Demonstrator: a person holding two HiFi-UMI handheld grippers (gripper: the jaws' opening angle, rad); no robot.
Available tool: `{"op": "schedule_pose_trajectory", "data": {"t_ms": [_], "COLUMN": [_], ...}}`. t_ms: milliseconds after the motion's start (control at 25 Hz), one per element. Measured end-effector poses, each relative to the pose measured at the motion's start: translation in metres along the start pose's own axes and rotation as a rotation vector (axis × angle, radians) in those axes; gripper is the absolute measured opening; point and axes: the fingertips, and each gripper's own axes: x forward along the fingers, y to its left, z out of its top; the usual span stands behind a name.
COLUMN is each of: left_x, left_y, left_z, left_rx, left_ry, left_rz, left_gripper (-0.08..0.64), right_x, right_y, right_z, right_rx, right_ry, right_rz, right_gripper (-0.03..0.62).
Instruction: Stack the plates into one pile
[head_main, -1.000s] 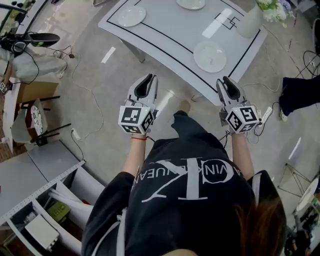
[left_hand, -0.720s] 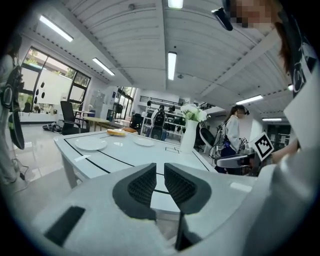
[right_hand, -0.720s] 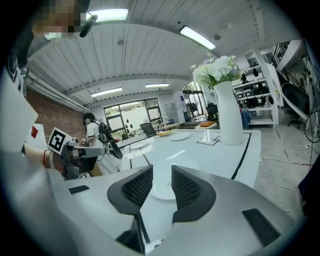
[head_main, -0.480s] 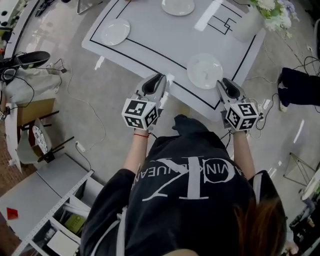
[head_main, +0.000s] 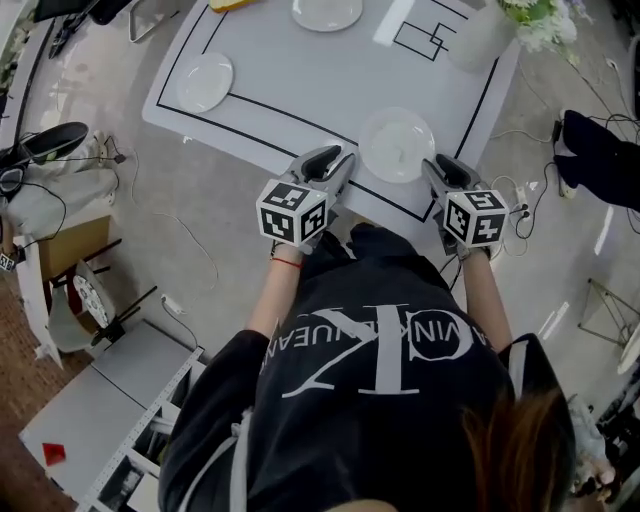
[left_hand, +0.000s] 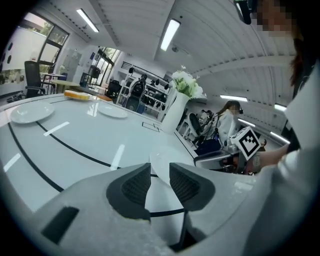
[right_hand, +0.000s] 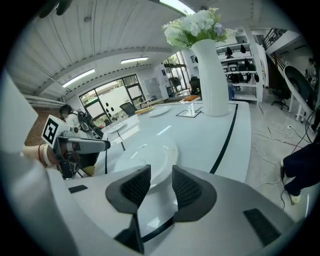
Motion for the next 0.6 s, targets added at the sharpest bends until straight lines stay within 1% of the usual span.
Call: {"op": "schedule_pose_trajectory", "data": {"t_ms": [120, 280, 360, 440, 600], "left_x": [0.016, 0.041, 0.048, 0.052, 0.06], "left_y": [0.001, 0.006, 0.008, 0.007, 0.002], "left_z": [-0.001, -0.002, -0.001, -0.002, -0.004], "left_rx": [0.01, 0.021, 0.05, 0.071, 0.071], "left_ry": [0.077, 0.22, 0.274, 0.321, 0.4], "left_rz": [-0.056, -0.143, -0.175, -0.206, -0.275], "left_gripper": [0.13, 0.193, 0.193, 0.193, 0.193], "right_x": [0.004, 0.009, 0.01, 0.011, 0.011], "right_y": [-0.003, -0.008, -0.006, -0.004, -0.008], "right_z": [-0.002, -0.002, -0.006, -0.01, -0.008], "right_rx": [0.032, 0.108, 0.155, 0.181, 0.223], "right_ry": [0.018, 0.018, 0.028, 0.04, 0.021], "right_rz": [-0.029, -0.098, -0.136, -0.176, -0.257], "right_gripper": [0.137, 0.136, 0.137, 0.138, 0.135]}}
